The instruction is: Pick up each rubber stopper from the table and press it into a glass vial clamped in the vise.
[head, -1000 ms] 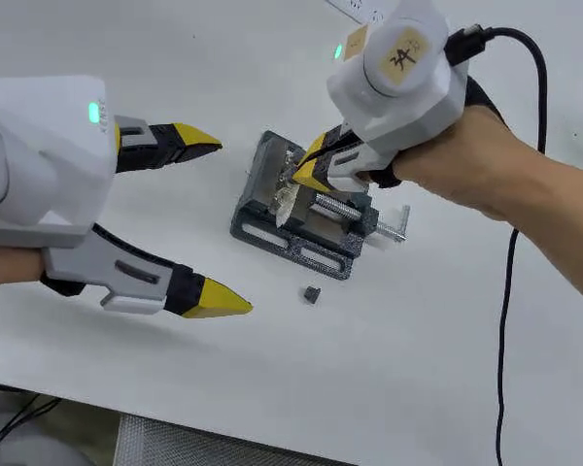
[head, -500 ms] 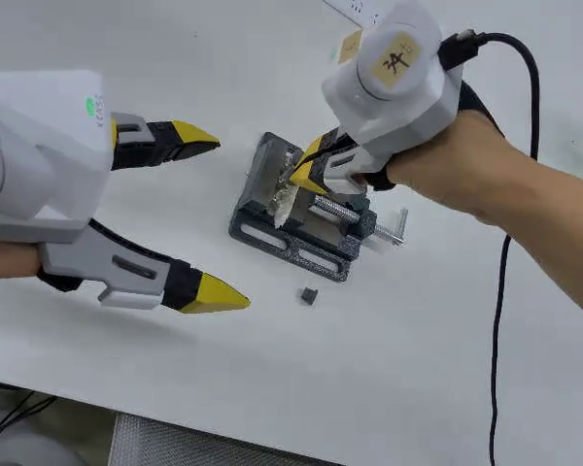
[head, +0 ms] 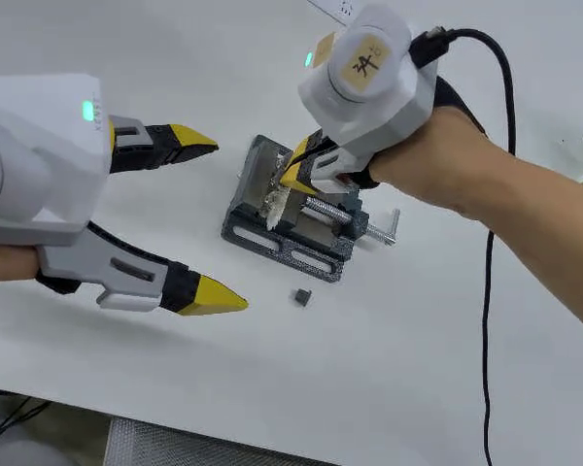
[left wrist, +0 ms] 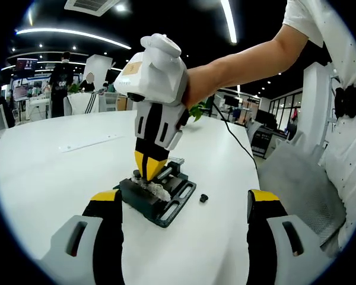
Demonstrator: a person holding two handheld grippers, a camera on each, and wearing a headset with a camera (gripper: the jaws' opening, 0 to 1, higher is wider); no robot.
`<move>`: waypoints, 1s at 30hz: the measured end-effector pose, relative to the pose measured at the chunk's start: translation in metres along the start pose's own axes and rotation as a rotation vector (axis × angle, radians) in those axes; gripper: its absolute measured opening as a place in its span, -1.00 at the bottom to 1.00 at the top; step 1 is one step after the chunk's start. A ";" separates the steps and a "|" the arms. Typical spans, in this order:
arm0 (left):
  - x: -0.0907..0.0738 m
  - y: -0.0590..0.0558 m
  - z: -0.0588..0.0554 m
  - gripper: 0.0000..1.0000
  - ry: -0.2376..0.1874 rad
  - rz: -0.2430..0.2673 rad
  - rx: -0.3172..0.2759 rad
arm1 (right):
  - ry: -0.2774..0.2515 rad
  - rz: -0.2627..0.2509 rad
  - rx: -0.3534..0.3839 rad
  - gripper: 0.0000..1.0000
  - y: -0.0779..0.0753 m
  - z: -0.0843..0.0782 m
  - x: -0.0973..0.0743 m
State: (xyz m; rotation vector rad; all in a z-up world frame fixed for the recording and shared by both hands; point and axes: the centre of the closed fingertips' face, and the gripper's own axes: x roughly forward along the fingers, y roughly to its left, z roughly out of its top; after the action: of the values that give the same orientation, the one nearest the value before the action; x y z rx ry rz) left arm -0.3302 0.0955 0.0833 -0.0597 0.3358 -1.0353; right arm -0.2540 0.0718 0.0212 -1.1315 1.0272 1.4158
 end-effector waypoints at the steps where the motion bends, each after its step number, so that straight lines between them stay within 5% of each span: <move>1: 0.000 -0.002 0.001 0.71 0.004 -0.003 0.003 | -0.021 0.000 0.007 -1.00 -0.001 0.000 -0.001; 13: -0.007 -0.005 0.003 0.70 0.034 0.004 0.019 | -0.112 -0.061 0.016 -1.00 0.000 -0.001 -0.003; 30: -0.008 -0.008 0.005 0.68 0.063 -0.007 0.039 | -0.194 -0.058 0.098 -0.93 0.000 -0.002 -0.010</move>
State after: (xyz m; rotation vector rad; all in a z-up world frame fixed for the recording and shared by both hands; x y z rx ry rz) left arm -0.3394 0.0979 0.0914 0.0067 0.3730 -1.0519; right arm -0.2530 0.0678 0.0304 -0.9266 0.9089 1.3843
